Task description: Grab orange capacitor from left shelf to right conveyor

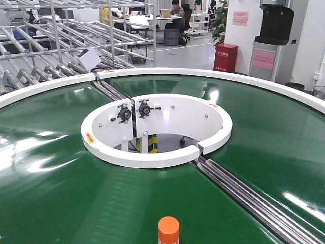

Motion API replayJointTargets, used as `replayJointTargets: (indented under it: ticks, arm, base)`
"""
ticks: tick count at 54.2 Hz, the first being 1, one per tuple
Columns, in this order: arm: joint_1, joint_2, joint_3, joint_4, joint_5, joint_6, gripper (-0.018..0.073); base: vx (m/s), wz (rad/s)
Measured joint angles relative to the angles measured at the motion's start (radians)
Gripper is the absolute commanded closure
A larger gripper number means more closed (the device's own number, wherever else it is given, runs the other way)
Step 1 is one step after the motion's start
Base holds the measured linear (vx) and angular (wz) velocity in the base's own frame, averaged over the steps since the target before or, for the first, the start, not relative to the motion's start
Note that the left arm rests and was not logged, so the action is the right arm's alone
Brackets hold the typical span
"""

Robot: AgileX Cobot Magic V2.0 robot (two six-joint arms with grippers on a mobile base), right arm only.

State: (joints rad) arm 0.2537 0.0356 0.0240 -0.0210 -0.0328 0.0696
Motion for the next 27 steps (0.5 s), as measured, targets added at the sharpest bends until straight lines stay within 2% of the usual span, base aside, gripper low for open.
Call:
replayJointTargets:
  ticks: [6,12,19,27]
  arm:
    - [-0.066,-0.041,0.004,-0.009,0.115,-0.002,0.0572]
    - [-0.076,-0.044,0.005,-0.012,0.202,-0.04,0.0573]
    - [-0.076,-0.044,0.006,-0.013,0.225,-0.101,0.0571]
    - [-0.076,-0.044,0.006,-0.013,0.228,-0.117,0.0571]
  base:
    - [0.0,0.0]
    - [0.0,0.0]
    - [0.0,0.0]
    - [0.0,0.0]
